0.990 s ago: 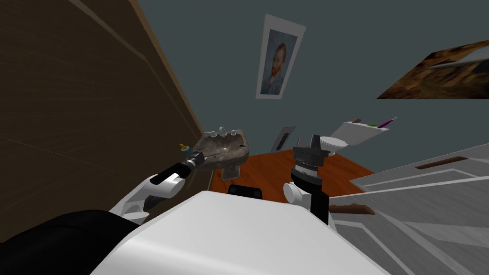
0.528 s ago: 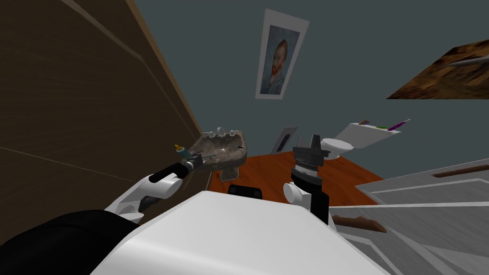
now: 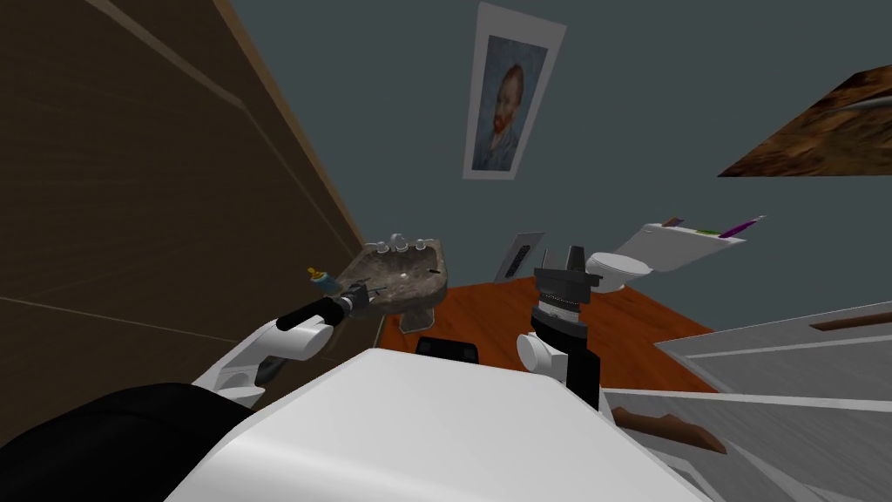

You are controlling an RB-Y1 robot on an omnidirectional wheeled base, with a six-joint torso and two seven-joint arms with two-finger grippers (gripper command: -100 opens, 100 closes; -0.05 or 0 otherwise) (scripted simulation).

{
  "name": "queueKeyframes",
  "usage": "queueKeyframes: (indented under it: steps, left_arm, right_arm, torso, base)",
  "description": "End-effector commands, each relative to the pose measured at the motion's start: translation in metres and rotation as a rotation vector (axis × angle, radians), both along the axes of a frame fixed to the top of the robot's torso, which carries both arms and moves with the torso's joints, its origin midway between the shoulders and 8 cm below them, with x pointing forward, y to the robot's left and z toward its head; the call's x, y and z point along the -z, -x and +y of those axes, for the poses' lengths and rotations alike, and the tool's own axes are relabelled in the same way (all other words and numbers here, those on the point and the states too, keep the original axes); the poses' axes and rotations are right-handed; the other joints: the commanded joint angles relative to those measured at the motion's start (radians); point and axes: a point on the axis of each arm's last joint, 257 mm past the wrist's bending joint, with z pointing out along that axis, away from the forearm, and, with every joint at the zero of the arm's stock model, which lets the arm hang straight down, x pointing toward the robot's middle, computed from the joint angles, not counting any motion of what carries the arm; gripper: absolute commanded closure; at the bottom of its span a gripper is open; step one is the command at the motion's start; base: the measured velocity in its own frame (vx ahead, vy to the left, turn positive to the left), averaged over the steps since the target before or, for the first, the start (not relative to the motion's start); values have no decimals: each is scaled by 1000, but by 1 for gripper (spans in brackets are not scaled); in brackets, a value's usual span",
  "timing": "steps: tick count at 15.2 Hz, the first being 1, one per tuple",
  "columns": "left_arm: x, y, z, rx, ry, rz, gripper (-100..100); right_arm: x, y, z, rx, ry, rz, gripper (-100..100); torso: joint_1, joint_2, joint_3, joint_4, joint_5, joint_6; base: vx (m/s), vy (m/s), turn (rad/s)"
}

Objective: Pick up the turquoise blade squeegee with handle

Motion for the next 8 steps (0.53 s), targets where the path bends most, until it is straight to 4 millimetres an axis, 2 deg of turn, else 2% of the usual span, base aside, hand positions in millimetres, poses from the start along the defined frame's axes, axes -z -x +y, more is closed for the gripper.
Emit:
queueKeyframes:
  steps: [1, 2, 6, 8]
  left_arm:
    - [0, 0, 0, 0, 0, 0, -100]
    - [0, 0, 0, 0, 0, -2, 100]
    - [0, -1, 0, -1, 0, -2, 100]
    - [-8, 4, -5, 10, -3, 6, 100]
  right_arm:
    - [0, 0, 0, 0, 0, 0, 0]
    - [0, 0, 0, 0, 0, 0, 0]
    - [0, 0, 0, 0, 0, 0, 0]
    - [0, 0, 0, 0, 0, 0, 0]
  torso:
    - [0, 0, 0, 0, 0, 0]
    - [0, 1, 0, 0, 0, 0]
    - [-1, 2, 1, 0, 0, 0]
    - [-1, 3, 2, 1, -1, -1]
  base:
    - [14, 14, -21]
    - [6, 5, -2]
    - [0, 0, 0]
    - [-19, -9, 71]
